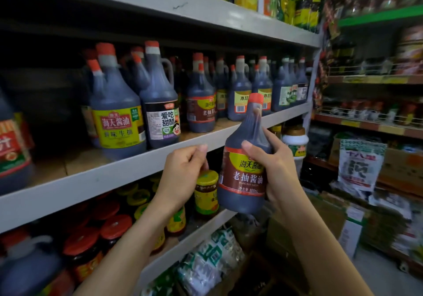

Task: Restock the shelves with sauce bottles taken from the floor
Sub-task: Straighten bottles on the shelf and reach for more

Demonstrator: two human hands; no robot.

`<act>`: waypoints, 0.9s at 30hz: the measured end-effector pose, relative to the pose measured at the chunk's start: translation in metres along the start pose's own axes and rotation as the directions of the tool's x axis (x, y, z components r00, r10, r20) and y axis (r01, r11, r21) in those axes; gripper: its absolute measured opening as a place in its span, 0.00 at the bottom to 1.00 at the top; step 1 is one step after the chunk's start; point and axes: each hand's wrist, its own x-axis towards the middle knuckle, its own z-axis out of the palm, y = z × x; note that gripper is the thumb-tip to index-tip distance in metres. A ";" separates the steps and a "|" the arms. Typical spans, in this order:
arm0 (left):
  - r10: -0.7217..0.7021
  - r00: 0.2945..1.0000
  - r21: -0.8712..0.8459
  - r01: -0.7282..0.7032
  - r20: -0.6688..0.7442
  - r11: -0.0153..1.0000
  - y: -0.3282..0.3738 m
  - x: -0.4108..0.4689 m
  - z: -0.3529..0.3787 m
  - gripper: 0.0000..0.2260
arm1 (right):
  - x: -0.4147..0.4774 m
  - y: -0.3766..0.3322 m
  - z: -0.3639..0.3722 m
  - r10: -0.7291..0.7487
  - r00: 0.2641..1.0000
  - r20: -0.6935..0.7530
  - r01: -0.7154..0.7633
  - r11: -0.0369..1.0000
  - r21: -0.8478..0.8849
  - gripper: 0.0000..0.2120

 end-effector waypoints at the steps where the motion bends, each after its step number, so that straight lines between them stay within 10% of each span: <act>1: -0.012 1.000 -0.021 0.012 -0.016 1.000 0.002 0.001 -0.003 0.21 | 0.000 -0.001 0.003 0.004 1.000 0.012 -0.004 1.000 0.012 0.23; 14: -0.069 0.997 -0.137 0.073 0.038 0.988 0.004 0.007 0.000 0.11 | 0.009 -0.004 -0.003 0.009 1.000 0.024 -0.010 0.997 0.072 0.17; 22: -0.222 0.900 0.253 0.130 0.376 0.959 -0.024 0.023 0.037 0.16 | 0.053 0.002 -0.029 -0.016 0.999 0.030 0.014 0.997 0.072 0.25; 27: -0.137 0.962 -0.125 0.170 0.234 0.977 -0.004 0.074 0.063 0.13 | 0.127 0.000 -0.041 -0.099 0.992 0.073 0.095 0.994 0.056 0.29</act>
